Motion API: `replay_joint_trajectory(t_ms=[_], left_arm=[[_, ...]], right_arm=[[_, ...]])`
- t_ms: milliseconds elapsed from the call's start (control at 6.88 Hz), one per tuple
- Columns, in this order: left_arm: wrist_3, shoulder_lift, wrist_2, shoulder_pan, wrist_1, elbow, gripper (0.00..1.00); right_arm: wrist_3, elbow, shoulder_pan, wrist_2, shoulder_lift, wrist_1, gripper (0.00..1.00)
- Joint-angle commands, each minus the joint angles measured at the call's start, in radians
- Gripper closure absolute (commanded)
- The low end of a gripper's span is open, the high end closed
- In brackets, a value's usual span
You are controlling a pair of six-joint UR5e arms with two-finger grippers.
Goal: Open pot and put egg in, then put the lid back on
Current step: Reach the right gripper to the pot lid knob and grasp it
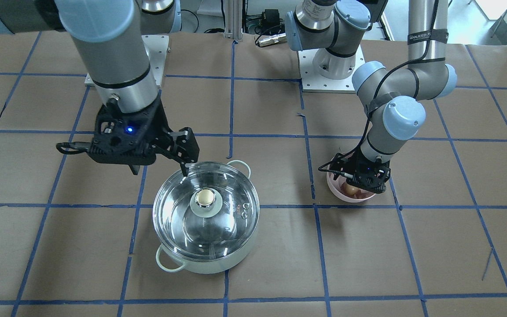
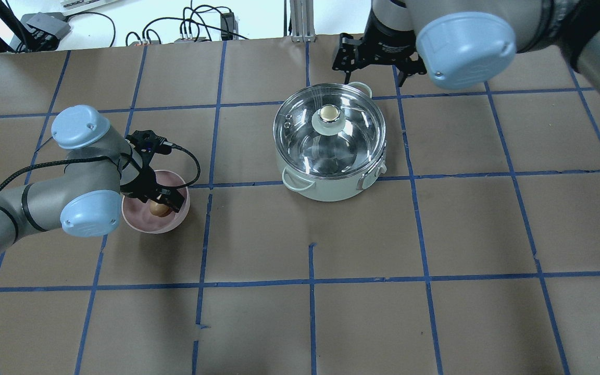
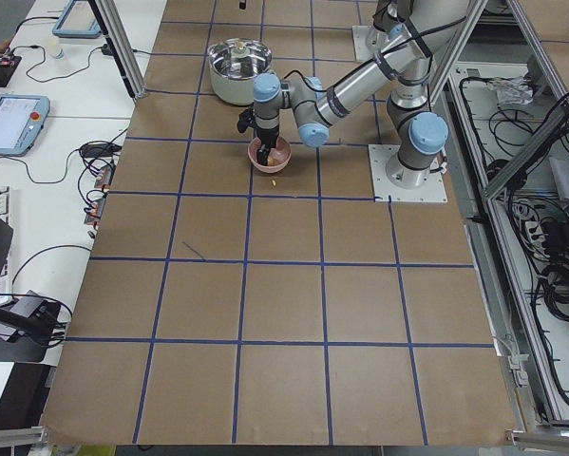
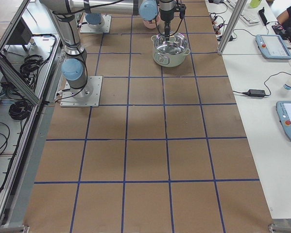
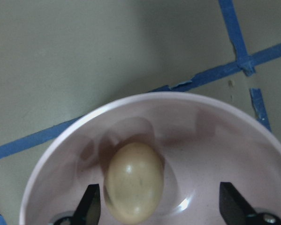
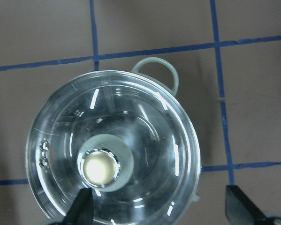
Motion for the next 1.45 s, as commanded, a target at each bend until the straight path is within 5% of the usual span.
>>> replay_joint_trajectory(t_ms=[0,291,581,1017,1308], left_arm=[[0.0,-0.009,-0.001,0.0,0.007,0.001,0.1],[-0.005,-0.015,-0.001,0.0,0.01,0.003,0.15],[-0.005,-0.021,-0.005,0.0,0.012,0.004,0.34],[-0.024,-0.018,-0.018,0.0,0.009,0.0,0.6],[-0.028,-0.017,-0.016,0.0,0.009,0.0,0.71]], right_arm=[[0.048,-0.002,0.064,-0.004,0.09,-0.091,0.03],[0.051,0.089,0.075,0.003,0.108,-0.233,0.04],[0.051,0.089,0.084,0.002,0.133,-0.246,0.06],[0.036,0.094,0.084,-0.007,0.136,-0.23,0.73],[0.022,0.069,0.081,-0.024,0.125,-0.182,0.86]])
